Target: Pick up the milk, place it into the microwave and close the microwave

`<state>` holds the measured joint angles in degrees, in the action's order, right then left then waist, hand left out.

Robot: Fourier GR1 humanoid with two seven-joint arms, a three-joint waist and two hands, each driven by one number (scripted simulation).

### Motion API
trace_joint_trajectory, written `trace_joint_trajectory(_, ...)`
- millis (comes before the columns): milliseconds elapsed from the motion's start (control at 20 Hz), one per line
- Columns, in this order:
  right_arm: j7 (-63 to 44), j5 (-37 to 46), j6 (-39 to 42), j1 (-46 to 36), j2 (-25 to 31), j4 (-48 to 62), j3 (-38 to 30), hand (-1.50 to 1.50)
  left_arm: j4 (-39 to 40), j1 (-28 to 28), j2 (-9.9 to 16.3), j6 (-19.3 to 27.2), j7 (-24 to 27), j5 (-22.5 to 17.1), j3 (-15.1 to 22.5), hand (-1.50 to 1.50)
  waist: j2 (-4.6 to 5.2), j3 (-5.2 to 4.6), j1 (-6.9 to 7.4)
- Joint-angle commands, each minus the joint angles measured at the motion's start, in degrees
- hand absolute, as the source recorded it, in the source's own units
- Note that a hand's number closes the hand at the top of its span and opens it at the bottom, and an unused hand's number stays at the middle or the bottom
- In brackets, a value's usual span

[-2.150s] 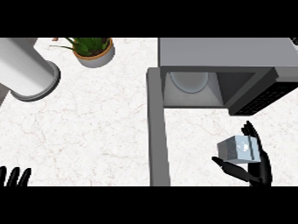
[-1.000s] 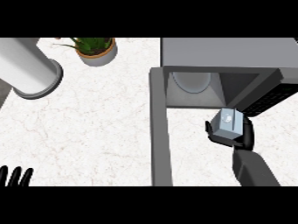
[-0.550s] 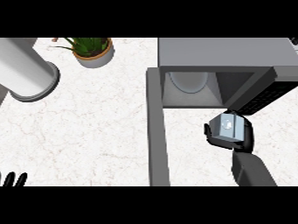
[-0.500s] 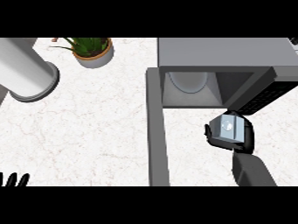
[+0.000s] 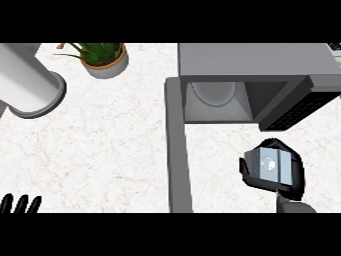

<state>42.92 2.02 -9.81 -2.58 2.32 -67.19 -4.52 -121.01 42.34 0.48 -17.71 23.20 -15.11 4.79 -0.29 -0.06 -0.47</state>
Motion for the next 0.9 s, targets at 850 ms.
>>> trace_joint_trajectory(850,-13.7,-2.0,-6.6,0.5,-2.3,-15.4,13.9,1.50,0.6,1.7,0.2,-1.3,1.4,-2.9,-3.8,-1.50,0.32,0.07,1.11)
